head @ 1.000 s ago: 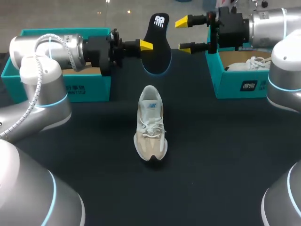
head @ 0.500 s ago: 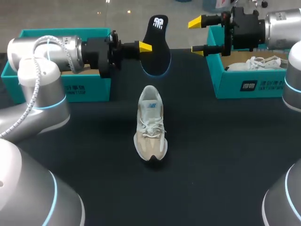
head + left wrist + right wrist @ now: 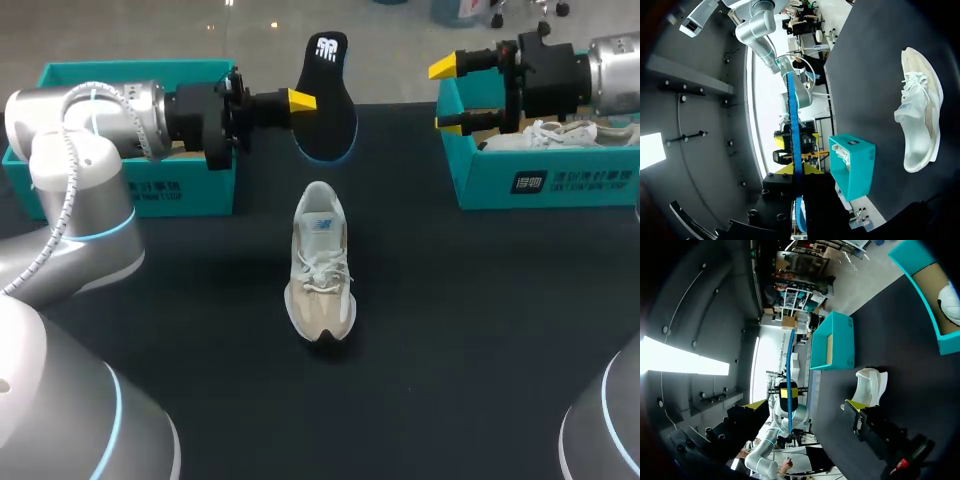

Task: Take the shoe out of the shoebox, open the shoe tongue, remove and reinsert the insole, then place the shoe into the shoebox

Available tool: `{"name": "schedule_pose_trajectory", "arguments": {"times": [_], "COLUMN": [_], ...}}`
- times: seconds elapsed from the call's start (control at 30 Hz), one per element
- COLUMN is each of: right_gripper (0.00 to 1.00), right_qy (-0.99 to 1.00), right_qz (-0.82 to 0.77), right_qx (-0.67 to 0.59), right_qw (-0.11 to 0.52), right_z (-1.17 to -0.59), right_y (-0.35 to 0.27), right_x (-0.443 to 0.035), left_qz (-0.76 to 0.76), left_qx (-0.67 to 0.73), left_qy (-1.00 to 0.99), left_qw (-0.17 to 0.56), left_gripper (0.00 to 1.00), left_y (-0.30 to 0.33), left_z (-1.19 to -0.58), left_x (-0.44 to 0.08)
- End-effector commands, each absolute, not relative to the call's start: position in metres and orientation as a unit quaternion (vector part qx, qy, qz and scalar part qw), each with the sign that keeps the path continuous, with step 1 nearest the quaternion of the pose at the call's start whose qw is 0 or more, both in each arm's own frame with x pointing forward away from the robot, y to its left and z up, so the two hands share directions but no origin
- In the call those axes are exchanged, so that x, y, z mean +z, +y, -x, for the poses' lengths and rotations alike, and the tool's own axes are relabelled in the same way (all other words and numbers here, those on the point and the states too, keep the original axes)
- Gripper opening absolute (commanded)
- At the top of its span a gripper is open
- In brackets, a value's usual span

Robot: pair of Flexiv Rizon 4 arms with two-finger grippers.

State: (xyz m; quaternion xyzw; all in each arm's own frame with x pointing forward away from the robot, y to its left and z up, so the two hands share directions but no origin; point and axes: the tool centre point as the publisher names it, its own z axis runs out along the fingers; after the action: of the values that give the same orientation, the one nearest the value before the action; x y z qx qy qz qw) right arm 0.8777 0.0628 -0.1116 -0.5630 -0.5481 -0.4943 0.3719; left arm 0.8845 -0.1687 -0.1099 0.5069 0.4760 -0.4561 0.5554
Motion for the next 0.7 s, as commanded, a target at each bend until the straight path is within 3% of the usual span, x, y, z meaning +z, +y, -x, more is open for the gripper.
{"name": "schedule_pose_trajectory", "arguments": {"times": [0.03, 0.7], "right_gripper": [1.0, 1.0], "right_qy": [-0.54, -0.559], "right_qz": [0.565, 0.563], "right_qx": [-0.504, -0.5], "right_qw": [0.368, 0.347], "right_z": [-0.8686, -0.8629], "right_y": [0.0496, 0.0577], "right_x": [-0.109, -0.1146], "left_qz": [-0.506, -0.501], "left_qx": [-0.454, -0.457], "left_qy": [0.479, 0.494], "left_qw": [0.556, 0.544], "left_gripper": [0.0, 0.0], "left_y": [-0.1667, -0.1665], "left_z": [-0.8809, -0.8821], "left_x": [-0.11, -0.1096]}}
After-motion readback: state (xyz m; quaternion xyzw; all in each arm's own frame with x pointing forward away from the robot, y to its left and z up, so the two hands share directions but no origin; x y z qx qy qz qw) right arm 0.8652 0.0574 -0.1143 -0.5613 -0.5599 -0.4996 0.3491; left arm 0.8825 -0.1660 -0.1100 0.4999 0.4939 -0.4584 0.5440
